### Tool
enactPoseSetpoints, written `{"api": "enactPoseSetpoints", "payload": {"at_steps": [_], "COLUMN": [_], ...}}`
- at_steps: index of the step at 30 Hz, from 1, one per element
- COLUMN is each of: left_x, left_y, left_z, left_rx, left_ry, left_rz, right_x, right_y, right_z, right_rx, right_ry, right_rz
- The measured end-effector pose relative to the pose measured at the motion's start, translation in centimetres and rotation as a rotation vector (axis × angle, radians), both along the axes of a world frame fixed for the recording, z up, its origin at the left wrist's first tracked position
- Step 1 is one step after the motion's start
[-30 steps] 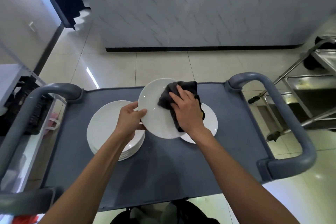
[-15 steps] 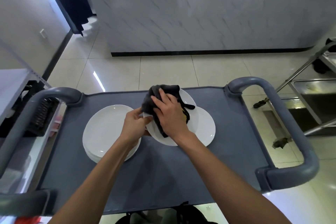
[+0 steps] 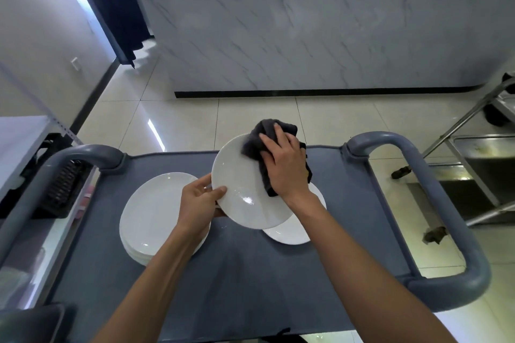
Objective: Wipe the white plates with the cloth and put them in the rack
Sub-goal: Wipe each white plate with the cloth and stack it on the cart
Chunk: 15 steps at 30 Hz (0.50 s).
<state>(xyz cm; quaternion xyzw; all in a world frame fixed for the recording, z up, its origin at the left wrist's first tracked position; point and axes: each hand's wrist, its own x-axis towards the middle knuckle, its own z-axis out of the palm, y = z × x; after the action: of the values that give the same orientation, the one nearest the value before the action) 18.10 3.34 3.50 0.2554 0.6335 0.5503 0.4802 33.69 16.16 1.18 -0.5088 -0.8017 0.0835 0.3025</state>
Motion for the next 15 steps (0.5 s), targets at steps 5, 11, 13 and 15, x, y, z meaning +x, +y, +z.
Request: {"api": "enactPoseSetpoints", "payload": {"at_steps": [5, 11, 13, 15], "left_x": [0.7, 1.5, 1.9, 2.2], "left_y": [0.7, 1.8, 2.2, 2.4], "left_z": [0.5, 0.6, 0.8, 1.1], "left_rx": [0.044, 0.074, 0.096, 0.115], "left_ry": [-0.003, -0.011, -0.009, 0.004], "left_rz": [0.059, 0.145, 0.17, 0.185], "right_x": [1.9, 2.8, 2.5, 2.1], "right_y": [0.1, -2.1, -3.5, -4.9], "right_z": [-0.7, -2.6, -3.3, -3.7], "right_rx": [0.019, 0.098, 0.108, 0.107], "right_ry": [-0.022, -0.082, -0.091, -0.086], "right_rz": [-0.061, -0.111, -0.098, -0.087]}}
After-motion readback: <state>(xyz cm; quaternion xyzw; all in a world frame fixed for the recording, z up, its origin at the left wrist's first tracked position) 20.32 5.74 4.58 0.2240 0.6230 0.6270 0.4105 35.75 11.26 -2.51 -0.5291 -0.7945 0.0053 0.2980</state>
